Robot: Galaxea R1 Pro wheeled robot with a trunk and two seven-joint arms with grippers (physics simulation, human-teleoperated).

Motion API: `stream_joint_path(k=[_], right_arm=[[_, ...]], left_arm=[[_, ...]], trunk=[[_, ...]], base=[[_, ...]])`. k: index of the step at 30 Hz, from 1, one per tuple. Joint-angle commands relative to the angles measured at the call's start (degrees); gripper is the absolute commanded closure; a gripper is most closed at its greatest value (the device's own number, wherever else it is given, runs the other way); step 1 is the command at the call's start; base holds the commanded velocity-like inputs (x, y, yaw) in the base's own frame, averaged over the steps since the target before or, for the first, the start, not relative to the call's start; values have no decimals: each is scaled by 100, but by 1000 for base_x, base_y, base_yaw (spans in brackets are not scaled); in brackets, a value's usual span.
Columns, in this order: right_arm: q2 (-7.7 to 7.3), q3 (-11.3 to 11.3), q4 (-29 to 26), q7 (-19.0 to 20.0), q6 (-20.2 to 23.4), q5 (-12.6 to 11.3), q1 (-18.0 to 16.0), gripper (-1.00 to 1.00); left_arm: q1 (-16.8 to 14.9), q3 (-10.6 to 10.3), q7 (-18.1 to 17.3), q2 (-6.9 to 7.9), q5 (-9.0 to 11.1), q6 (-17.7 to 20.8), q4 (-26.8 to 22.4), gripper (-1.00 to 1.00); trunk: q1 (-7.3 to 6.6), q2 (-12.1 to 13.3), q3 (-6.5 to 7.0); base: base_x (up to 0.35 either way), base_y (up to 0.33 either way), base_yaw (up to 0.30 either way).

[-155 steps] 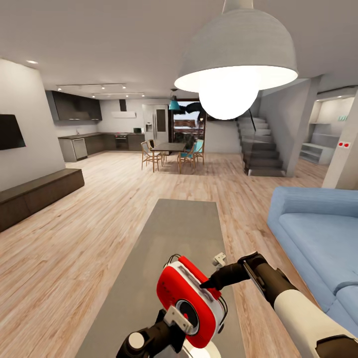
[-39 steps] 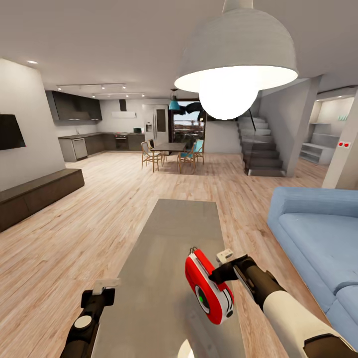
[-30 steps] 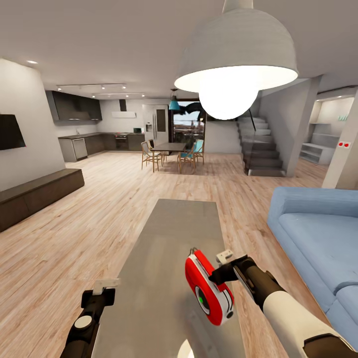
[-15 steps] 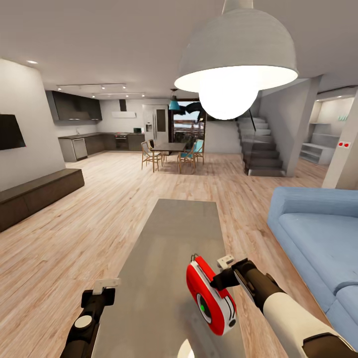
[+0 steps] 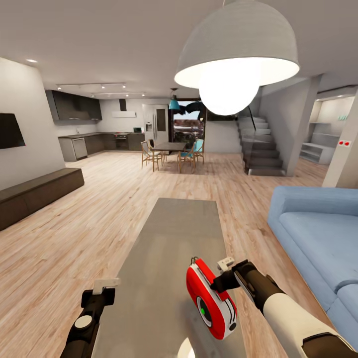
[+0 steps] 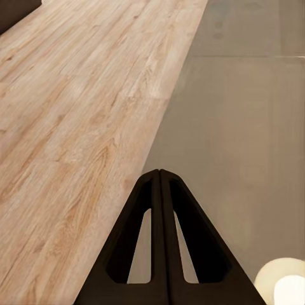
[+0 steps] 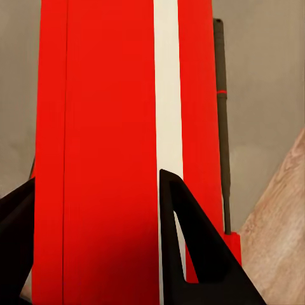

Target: Turn on the radio receiver that's on the table in the living room.

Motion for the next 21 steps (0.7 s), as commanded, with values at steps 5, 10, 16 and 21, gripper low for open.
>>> stream_joint_path(k=[5, 10, 16, 21], right_arm=[[0, 0, 37, 3, 9, -25, -2, 100], [0, -2, 67, 3, 11, -25, -2, 100], [0, 2, 85, -2, 11, -25, -2, 100], [3, 4, 113, 1, 11, -25, -2, 100]], left_arm=[[-1, 0, -2, 0, -2, 0, 0, 100], [-2, 0, 4, 0, 0, 5, 0, 100], [0, 0, 10, 0, -2, 1, 1, 100], [-2, 0, 14, 0, -3, 0, 1, 100]], trunk=[[110, -202, -90], [220, -403, -180], [352, -644, -287], [462, -844, -377]], base=[[0, 0, 0], [0, 0, 0], [0, 0, 0], [0, 0, 0]])
